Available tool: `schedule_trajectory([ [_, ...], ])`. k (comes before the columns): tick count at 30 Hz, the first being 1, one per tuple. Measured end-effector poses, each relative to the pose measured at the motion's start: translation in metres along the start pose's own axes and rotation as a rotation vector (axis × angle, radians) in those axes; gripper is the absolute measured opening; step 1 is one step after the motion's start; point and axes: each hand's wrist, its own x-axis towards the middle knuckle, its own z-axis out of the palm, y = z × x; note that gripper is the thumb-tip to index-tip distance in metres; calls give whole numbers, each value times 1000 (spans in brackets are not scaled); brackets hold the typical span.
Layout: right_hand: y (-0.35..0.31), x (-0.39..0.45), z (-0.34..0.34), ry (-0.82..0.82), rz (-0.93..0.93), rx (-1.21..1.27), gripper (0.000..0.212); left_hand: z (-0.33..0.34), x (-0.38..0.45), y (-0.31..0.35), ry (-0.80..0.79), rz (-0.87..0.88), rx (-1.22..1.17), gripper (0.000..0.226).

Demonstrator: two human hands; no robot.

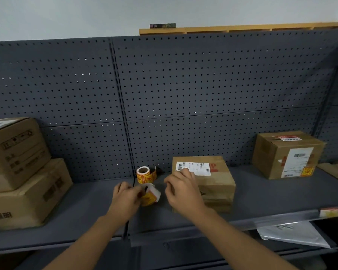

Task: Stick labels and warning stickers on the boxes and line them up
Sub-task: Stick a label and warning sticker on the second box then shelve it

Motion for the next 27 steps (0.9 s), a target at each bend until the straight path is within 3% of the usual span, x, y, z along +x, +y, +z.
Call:
schedule_trajectory([
  [3, -7, 2, 7, 6, 4, -22, 20, -7, 8, 9, 55, -92, -121, 14],
  [12, -15, 11, 25, -74, -11, 24, 22, -15, 23, 10, 13, -258, -613, 19],
  [17, -14, 19, 33, -83, -13, 32, 23, -22, 25, 17, 130, -268, -652, 14],
  [22, -16, 27, 34, -61, -15, 48, 26, -21, 33, 20, 87, -281, -649, 16],
  [24, -16, 30, 35, -70, -10, 37, 27, -17, 35, 19, 53, -269, -726, 26],
  [27, -13, 33, 37, -93, 8, 18, 27, -9, 38, 13, 16, -247, -813, 60],
])
